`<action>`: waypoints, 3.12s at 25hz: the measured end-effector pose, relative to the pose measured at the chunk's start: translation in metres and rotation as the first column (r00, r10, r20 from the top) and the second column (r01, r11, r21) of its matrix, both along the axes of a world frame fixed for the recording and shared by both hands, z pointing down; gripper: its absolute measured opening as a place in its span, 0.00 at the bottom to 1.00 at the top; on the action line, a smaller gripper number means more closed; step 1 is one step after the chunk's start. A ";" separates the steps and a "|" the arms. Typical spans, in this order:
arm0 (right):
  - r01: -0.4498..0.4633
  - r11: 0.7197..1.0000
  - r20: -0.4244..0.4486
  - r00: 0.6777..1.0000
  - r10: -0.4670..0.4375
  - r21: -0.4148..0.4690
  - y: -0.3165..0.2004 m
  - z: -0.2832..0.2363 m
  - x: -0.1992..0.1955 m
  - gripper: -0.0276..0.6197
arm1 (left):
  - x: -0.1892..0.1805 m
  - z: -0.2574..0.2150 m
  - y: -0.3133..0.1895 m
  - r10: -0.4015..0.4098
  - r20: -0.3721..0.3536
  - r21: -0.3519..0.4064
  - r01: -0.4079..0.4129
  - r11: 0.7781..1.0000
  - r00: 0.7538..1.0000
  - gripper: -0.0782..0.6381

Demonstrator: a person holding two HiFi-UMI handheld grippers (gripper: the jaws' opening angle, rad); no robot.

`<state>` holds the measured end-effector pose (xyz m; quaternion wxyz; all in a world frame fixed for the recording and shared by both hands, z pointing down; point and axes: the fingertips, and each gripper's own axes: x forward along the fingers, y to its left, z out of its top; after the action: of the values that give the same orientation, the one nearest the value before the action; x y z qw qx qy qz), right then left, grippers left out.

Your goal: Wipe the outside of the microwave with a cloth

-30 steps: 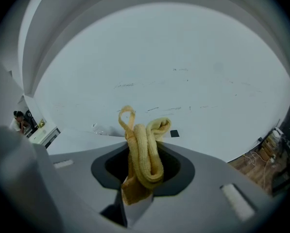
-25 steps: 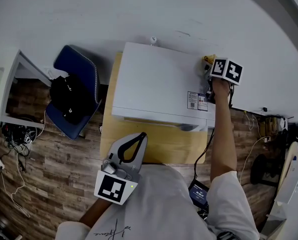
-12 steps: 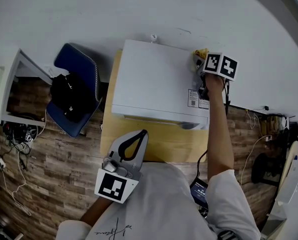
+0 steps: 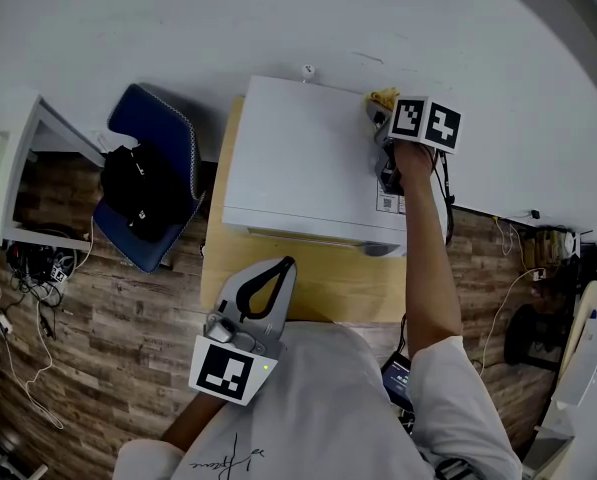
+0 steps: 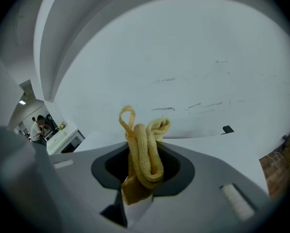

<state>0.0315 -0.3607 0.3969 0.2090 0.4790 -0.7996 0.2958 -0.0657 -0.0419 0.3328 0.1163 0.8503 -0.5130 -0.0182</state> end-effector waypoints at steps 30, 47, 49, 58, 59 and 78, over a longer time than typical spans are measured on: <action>0.192 0.981 0.019 0.981 -0.192 0.003 0.019 0.001 -0.147 0.22 | -0.026 0.006 0.002 -0.058 0.010 -0.025 0.058 0.998 0.998 0.10; 0.343 0.939 0.119 0.933 -0.339 -0.011 0.047 -0.003 -0.248 0.22 | -0.053 0.006 0.007 -0.111 0.028 -0.035 0.112 0.993 0.993 0.10; 0.368 0.930 0.175 0.917 -0.360 -0.016 0.055 -0.011 -0.251 0.22 | -0.052 0.006 0.007 -0.109 0.023 -0.038 0.110 0.993 0.994 0.10; 0.288 0.954 0.159 0.941 -0.297 0.081 0.050 -0.052 -0.165 0.22 | -0.027 0.006 0.005 -0.047 0.029 -0.027 0.048 0.998 0.998 0.10; 0.271 0.959 0.158 0.947 -0.281 0.083 0.049 -0.053 -0.151 0.22 | -0.023 0.006 0.005 -0.036 0.030 -0.027 0.037 0.999 0.999 0.10; -0.075 0.995 0.115 0.991 0.068 0.063 0.026 -0.041 0.109 0.22 | 0.046 -0.001 0.001 0.072 0.012 -0.015 -0.072 0.997 0.997 0.10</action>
<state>0.1400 -0.3345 0.3556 0.1366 0.4965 -0.8020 0.3027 -0.0200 -0.0411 0.3322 0.1198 0.8675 -0.4828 -0.0048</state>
